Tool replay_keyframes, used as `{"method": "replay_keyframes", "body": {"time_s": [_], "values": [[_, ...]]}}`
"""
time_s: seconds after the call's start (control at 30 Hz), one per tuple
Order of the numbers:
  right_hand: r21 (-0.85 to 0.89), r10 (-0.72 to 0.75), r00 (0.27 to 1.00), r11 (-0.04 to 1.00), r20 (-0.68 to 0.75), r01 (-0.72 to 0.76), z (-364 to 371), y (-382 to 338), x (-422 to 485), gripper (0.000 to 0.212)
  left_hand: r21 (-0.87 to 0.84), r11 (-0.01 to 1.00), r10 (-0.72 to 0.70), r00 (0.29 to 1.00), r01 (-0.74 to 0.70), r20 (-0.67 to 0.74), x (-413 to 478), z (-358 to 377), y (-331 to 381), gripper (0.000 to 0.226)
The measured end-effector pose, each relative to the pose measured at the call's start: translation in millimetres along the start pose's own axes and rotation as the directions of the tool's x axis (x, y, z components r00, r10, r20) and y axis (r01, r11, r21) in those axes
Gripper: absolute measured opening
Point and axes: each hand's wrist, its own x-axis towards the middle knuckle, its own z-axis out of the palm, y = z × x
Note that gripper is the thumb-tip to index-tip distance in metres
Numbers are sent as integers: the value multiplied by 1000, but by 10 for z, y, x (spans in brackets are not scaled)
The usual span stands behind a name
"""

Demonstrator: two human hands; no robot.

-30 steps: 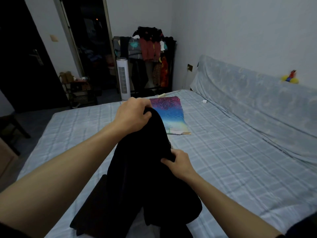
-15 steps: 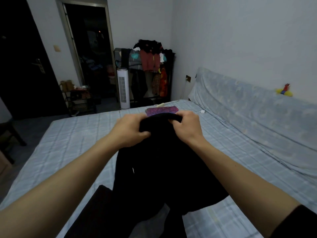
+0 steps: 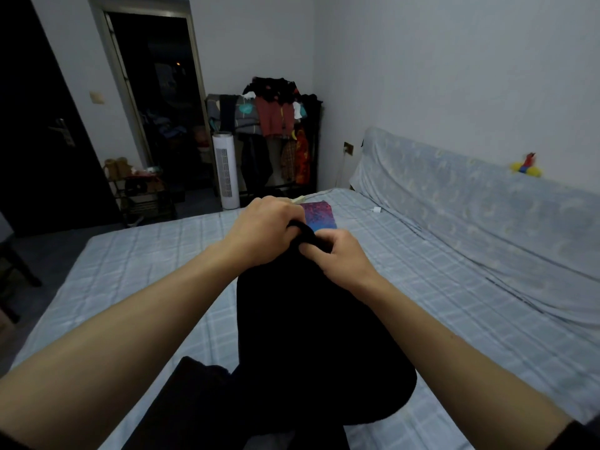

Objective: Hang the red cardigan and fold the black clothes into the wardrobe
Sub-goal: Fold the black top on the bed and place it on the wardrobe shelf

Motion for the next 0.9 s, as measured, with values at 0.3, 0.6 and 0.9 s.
{"method": "replay_keyframes", "body": {"time_s": [0.3,0.6,0.9], "values": [[339,25,963,933,269,-118,-123,361,-65,42,1,997,-70,985,71,-155,-42,-203,-196,20],[208,-146,976,972,161,111,488,427,-160,43,-24,990,-141,956,139,-259,-140,-406,-274,16],[31,-233,938,968,-258,249,1160,120,-279,25,-13,967,-245,909,255,-338,-275,-471,-383,15]]}}
